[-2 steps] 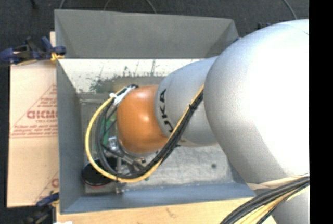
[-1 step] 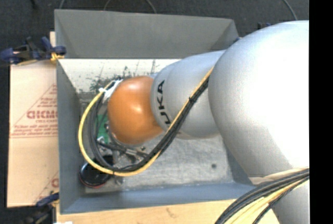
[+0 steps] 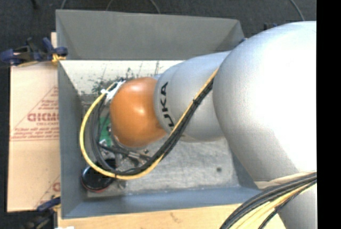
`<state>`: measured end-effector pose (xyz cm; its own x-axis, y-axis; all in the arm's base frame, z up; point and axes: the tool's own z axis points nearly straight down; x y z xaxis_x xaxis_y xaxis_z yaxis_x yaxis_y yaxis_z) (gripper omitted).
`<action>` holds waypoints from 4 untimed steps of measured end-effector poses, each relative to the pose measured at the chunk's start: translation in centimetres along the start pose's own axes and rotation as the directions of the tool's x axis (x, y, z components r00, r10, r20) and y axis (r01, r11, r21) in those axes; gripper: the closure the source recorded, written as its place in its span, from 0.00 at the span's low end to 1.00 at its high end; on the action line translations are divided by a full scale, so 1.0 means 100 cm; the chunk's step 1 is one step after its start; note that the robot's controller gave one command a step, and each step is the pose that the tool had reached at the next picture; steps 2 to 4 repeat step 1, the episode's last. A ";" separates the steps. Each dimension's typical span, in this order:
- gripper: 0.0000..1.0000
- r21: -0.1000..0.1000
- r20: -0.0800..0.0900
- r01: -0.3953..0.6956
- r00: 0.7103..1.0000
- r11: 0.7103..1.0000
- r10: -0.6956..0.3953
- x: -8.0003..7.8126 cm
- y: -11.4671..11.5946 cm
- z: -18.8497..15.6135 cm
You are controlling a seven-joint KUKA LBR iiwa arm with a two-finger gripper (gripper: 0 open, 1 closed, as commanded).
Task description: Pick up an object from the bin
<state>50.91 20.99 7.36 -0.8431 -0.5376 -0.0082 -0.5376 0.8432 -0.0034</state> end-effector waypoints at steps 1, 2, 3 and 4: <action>1.00 -0.002 -0.001 -0.018 1.000 1.000 0.018 -0.025 -0.009 -0.150; 1.00 -0.002 -0.001 -0.018 1.000 1.000 0.018 -0.025 -0.009 -0.150; 1.00 -0.002 -0.001 -0.018 1.000 1.000 0.018 -0.025 -0.009 -0.150; 1.00 -0.002 -0.001 -0.018 1.000 1.000 0.018 -0.025 -0.009 -0.150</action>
Offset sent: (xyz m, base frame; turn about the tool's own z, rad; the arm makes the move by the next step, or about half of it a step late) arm 0.0000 0.0000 0.0000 0.0000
